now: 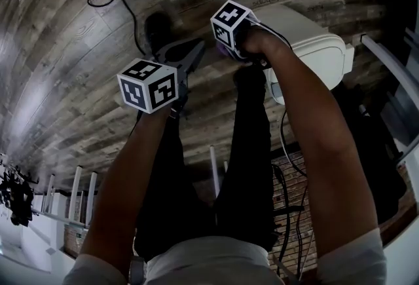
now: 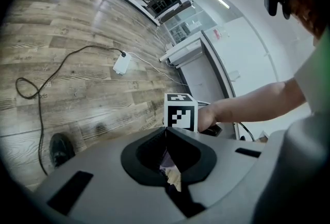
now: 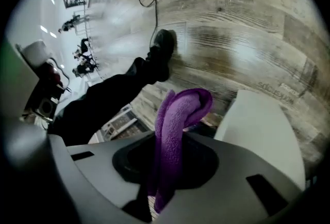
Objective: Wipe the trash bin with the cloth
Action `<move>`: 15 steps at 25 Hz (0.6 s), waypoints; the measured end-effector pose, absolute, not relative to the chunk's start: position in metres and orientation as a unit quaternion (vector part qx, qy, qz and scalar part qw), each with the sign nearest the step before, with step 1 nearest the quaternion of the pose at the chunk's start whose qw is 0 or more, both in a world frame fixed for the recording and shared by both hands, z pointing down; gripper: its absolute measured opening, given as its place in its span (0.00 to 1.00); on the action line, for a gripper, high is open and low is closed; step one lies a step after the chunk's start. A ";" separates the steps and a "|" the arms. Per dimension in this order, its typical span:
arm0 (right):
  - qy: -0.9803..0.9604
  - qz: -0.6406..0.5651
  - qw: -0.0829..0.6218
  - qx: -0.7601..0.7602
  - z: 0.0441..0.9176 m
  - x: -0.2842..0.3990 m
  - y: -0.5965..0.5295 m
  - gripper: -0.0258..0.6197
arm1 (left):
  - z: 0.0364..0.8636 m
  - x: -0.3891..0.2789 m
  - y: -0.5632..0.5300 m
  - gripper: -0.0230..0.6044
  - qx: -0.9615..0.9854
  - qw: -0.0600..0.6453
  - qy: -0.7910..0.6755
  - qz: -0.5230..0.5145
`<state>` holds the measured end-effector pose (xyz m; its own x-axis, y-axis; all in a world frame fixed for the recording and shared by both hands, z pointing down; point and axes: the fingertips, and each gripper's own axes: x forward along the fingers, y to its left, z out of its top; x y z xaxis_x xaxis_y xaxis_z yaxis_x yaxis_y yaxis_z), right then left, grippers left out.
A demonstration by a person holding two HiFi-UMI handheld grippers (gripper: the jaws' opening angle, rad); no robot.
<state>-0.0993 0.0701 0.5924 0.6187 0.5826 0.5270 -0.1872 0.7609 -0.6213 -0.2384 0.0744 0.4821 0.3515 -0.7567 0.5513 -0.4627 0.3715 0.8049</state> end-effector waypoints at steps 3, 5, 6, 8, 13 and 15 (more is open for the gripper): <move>-0.404 0.287 0.823 -0.278 0.588 -0.118 0.094 0.16 | 0.489 -0.245 0.081 0.04 0.538 0.614 -0.566 -0.116; -0.427 0.282 0.813 -0.278 0.590 -0.127 0.089 0.16 | 0.494 -0.248 0.083 0.04 0.532 0.616 -0.571 -0.113; -0.436 0.271 0.812 -0.279 0.593 -0.128 0.082 0.16 | 0.497 -0.248 0.083 0.04 0.530 0.616 -0.572 -0.112; -0.450 0.244 0.813 -0.278 0.599 -0.130 0.062 0.16 | 0.501 -0.247 0.080 0.04 0.529 0.616 -0.573 -0.109; -0.475 0.213 0.816 -0.251 0.613 -0.135 -0.001 0.16 | 0.512 -0.237 0.059 0.04 0.537 0.615 -0.568 -0.108; -0.483 0.205 0.819 -0.234 0.618 -0.135 -0.032 0.16 | 0.517 -0.230 0.048 0.04 0.543 0.615 -0.562 -0.106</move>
<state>-0.1345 -0.0317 0.6183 0.4492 0.5619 0.6946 -0.1106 0.8065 -0.5808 -0.2296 0.0479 0.5171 0.3455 -0.7407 0.5762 -0.4800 0.3881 0.7867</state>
